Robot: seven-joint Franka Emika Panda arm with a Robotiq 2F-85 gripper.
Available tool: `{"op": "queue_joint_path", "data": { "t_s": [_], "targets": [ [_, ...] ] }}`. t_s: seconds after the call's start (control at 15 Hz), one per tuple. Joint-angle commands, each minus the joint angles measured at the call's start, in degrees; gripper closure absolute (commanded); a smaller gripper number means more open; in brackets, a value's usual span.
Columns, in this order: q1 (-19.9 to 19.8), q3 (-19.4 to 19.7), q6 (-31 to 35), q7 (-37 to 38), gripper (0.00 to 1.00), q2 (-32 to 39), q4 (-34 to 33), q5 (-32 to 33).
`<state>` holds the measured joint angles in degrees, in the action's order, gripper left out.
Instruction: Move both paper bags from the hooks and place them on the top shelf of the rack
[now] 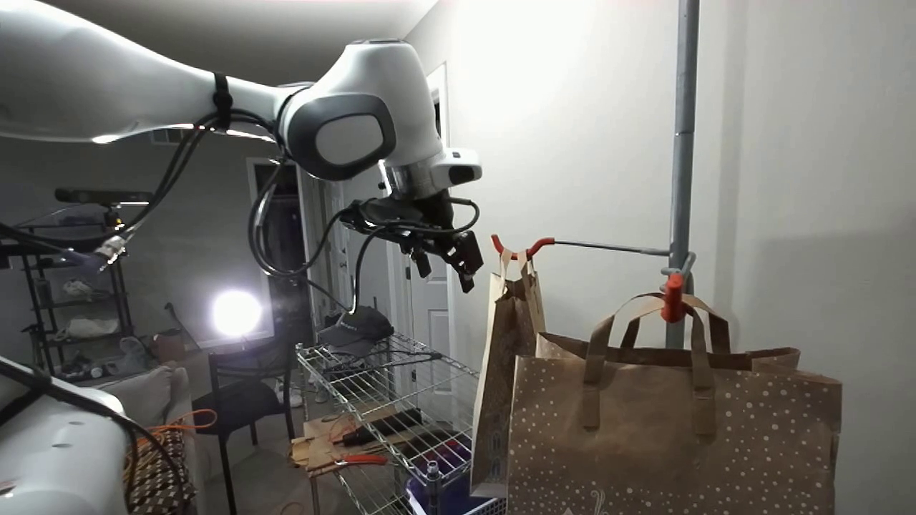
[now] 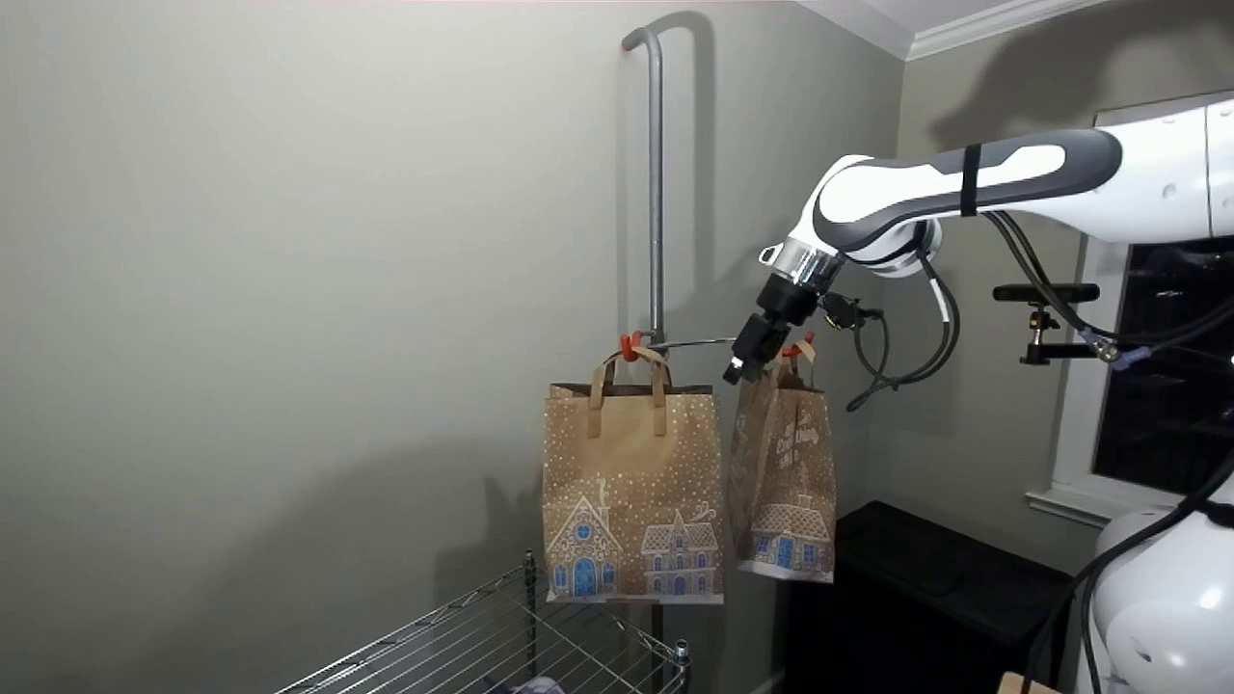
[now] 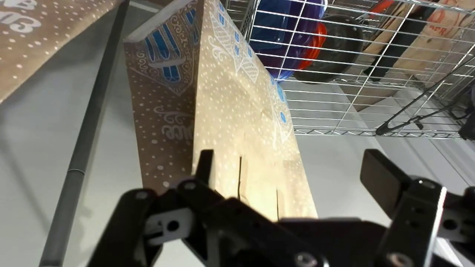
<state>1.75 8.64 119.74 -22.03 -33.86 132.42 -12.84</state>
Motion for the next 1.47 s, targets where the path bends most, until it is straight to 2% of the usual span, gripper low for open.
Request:
{"op": "queue_joint_path", "data": {
  "t_s": [0.0, 0.07, 0.27, 0.4, 0.53, 0.8, 1.07, 1.4],
  "targets": [
    [1.30, 1.07, 0.81, -2.05, 0.00, -0.19, 0.30, -0.41],
    [1.09, 0.32, 6.51, -3.20, 0.00, 0.16, 0.99, 0.76],
    [3.93, 1.74, 18.41, -9.24, 0.00, 2.91, 1.42, -0.29],
    [7.74, 4.56, 25.73, -14.99, 0.00, 4.45, 2.64, -2.88],
    [12.78, 8.56, 30.18, -21.82, 0.00, 6.05, 3.66, -7.11],
    [19.95, 15.64, 31.31, -36.93, 0.00, 7.72, 3.00, -16.21],
    [21.88, 18.54, 29.30, -51.68, 0.00, 7.48, 0.81, -21.03],
    [22.36, 19.46, 28.13, -65.75, 0.00, 9.92, -2.15, -28.32]
  ]
}}
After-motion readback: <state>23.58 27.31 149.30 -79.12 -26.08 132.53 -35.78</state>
